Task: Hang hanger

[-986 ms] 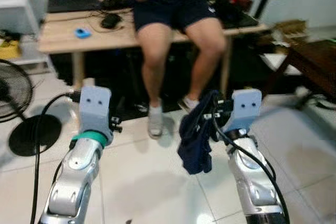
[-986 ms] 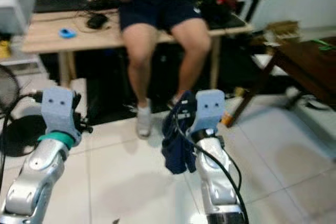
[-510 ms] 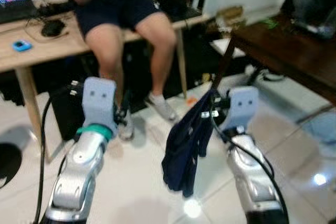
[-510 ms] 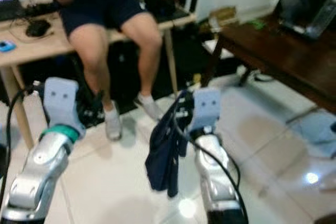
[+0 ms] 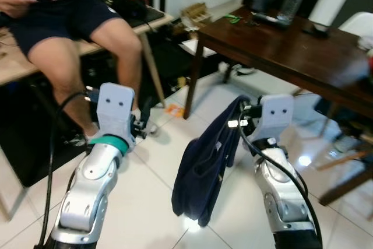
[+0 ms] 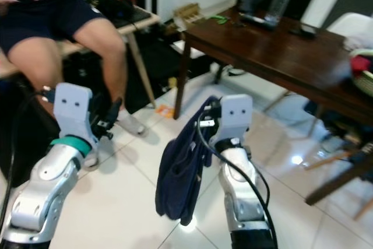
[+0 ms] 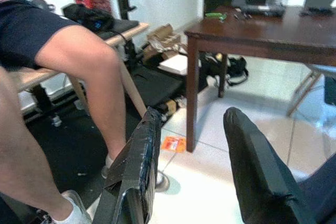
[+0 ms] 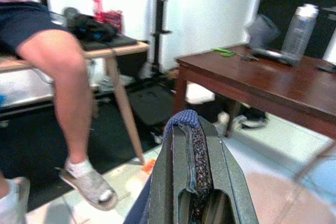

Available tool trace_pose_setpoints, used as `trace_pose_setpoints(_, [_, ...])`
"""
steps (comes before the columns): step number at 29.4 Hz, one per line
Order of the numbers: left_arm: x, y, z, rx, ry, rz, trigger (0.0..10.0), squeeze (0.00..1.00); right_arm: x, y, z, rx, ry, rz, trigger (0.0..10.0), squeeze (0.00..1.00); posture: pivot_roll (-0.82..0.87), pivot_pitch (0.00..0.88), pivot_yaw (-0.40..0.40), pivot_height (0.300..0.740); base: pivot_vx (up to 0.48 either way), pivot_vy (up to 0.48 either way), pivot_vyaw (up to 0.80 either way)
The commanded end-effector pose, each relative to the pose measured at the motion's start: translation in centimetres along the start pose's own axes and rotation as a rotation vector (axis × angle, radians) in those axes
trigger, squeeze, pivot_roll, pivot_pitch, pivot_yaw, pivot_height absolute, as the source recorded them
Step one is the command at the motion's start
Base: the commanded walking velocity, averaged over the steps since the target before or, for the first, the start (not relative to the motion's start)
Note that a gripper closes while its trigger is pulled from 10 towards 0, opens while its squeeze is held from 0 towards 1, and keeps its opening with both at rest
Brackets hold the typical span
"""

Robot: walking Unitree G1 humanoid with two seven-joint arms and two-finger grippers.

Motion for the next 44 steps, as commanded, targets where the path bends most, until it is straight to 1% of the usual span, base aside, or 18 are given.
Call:
trace_pose_setpoints(1, [-0.1,-0.6,0.1,-0.024,0.007,-0.004,10.0,0.0,0.0,0.2,0.0,0.009,-0.004,0.002,10.0,0.0,0.03,0.0,0.037,0.74,0.0,0.0,-0.8])
trace_pose_setpoints(16, [-0.3,-0.6,0.1,-0.029,0.015,-0.012,10.0,0.0,0.0,0.1,-0.1,0.007,-0.008,0.0,10.0,0.0,0.04,0.003,0.038,0.74,0.0,0.0,-0.8])
trace_pose_setpoints(20, [-0.7,-0.4,0.1,-0.013,0.041,-0.043,10.0,0.0,-0.1,0.4,-0.2,0.017,0.0,0.007,10.0,0.0,0.04,0.003,0.036,0.74,0.0,0.0,-0.8])
trace_pose_setpoints(22, [-0.7,-0.4,0.1,-0.013,0.041,-0.043,10.0,0.0,-0.1,0.4,-0.2,0.017,0.0,0.007,10.0,0.0,0.04,0.003,0.036,0.74,0.0,0.0,-0.8])
trace_pose_setpoints(23, [-1.0,-0.2,0.1,0.002,0.061,-0.067,10.0,0.0,-0.3,0.6,-0.2,0.031,0.011,0.021,10.0,0.0,0.04,0.003,0.036,0.74,0.0,0.0,-0.73])
trace_pose_setpoints(24, [-1.4,0.0,-0.1,0.015,0.086,-0.091,10.0,0.0,-0.5,0.8,-0.1,0.042,0.021,0.025,10.0,0.0,0.04,0.002,0.036,0.74,0.0,0.0,0.0])
trace_pose_setpoints(26, [-1.4,0.0,-0.1,0.015,0.086,-0.091,10.0,0.0,-0.5,0.8,-0.1,0.042,0.021,0.025,10.0,0.0,0.04,0.002,0.036,0.74,0.0,0.0,0.0])
trace_pose_setpoints(28, [-2.6,0.5,-0.4,0.037,0.15,-0.104,10.0,0.0,-0.7,1.1,-0.1,0.056,0.027,0.018,10.0,0.0,0.04,0.0,0.038,0.74,0.48,0.0,0.0])
trace_pose_setpoints(44, [-2.5,0.9,-0.8,0.053,0.156,-0.114,10.0,0.0,-0.9,1.4,-0.3,0.072,0.033,0.004,10.0,0.0,0.05,0.0,0.036,0.74,0.48,0.0,0.0])
Point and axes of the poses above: a point about 5 cm out from each wrist's last joint towards the gripper, its own z axis pointing back from the gripper into the wrist, its own y axis along the axis of the wrist's last joint, x = y × z, the point moved 6 cm from there along -z, pointing out of the wrist towards the gripper, and after that the axes turned 13 degrees about z, right-handed, at the moved point
